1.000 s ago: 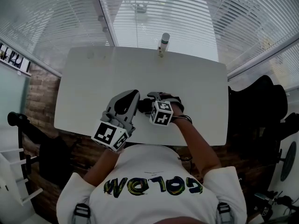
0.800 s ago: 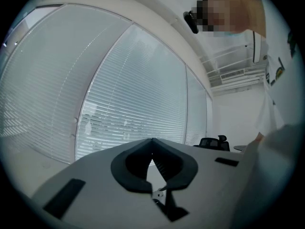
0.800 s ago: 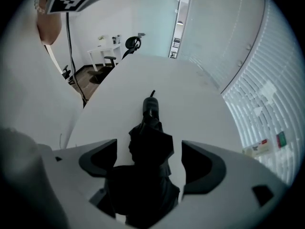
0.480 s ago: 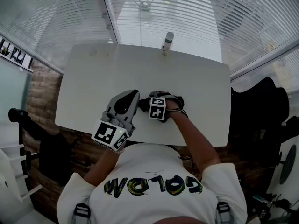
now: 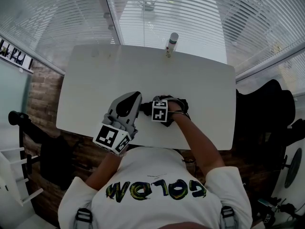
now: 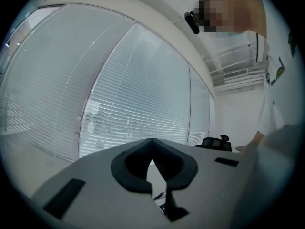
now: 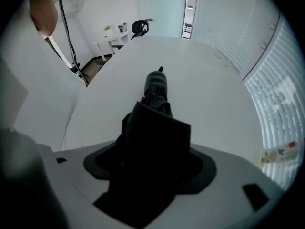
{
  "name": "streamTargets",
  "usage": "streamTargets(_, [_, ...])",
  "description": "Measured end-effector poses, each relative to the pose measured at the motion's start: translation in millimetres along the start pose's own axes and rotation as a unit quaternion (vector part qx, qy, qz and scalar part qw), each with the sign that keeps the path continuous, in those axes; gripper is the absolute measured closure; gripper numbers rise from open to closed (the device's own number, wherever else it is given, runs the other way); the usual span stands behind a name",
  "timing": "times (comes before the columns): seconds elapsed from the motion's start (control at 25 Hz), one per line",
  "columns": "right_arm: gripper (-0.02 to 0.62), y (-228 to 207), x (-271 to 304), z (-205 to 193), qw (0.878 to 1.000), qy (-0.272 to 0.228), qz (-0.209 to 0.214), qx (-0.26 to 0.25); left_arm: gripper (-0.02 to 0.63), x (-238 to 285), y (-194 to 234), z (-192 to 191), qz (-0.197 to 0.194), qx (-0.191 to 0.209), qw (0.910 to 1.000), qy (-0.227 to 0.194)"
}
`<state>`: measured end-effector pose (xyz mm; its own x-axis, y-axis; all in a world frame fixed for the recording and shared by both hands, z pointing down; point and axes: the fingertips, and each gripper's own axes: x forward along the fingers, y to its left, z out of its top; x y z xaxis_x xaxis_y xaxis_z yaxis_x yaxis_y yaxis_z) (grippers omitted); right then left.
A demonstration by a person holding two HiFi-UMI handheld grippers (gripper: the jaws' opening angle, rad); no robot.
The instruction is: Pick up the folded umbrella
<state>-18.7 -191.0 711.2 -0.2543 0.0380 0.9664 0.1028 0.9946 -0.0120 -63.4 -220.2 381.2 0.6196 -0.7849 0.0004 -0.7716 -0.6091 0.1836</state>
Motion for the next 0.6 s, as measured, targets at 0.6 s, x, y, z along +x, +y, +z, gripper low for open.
streamTargets(0.6, [0.354, 6.3, -7.5, 1.9, 0.999, -0.017, -0.037, 0.01, 0.595, 9.5, -3.9, 5.6, -0.013, 0.002, 0.9999, -0.006])
